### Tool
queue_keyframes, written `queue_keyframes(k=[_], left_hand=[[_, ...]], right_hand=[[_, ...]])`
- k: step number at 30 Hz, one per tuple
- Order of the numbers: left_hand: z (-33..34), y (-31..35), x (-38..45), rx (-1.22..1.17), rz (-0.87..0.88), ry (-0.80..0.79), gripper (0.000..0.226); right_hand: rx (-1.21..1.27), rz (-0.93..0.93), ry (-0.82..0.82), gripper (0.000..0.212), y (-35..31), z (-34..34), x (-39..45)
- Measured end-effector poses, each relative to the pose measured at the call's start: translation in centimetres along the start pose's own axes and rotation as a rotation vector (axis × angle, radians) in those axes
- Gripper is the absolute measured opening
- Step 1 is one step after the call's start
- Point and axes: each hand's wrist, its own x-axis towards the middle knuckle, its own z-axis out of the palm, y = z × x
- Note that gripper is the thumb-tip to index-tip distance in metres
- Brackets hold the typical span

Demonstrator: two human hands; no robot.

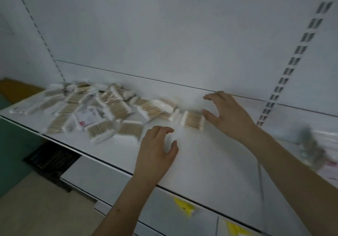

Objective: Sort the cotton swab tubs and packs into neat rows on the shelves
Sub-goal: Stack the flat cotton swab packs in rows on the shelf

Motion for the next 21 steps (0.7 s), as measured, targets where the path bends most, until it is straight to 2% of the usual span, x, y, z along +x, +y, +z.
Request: queue_keyframes(k=[4,6,11,15,18,21], left_hand=[[-3.9,-6.7,1.3,0.377,-0.083,0.037,0.047],[-4.6,-8.1,1.8,0.409,-0.104,-0.02,0.055],[-4.6,-9.3,2.2,0.2,0.02,-0.075,0.046],[-5.0,-8.9,1.6,0.034,0.024,-0.021,0.041],[-5.2,-8.6,1.8,-0.088,0.001,0.004,0.033],[-5.4,-8.2,2.5,-0.158,-0.022,-0.06,0.034]], right_hand=[[-0.18,0.172,-0.118,0.063,-1.8,5.5,1.4],[-0.189,0.272,-0.161,0.071,-2.0,7.1,0.7],[-0.068,0.275,-0.019,0.055,-3.1,9.3,-0.8],[-0.032,0.231,0.089,0.052,-4.2,9.1,-1.1],[0.062,0.286,0.118,0.032,-5.0,8.4,-1.2],[0.111,0.303,0.137,0.022,-5.0,8.3,-1.2]])
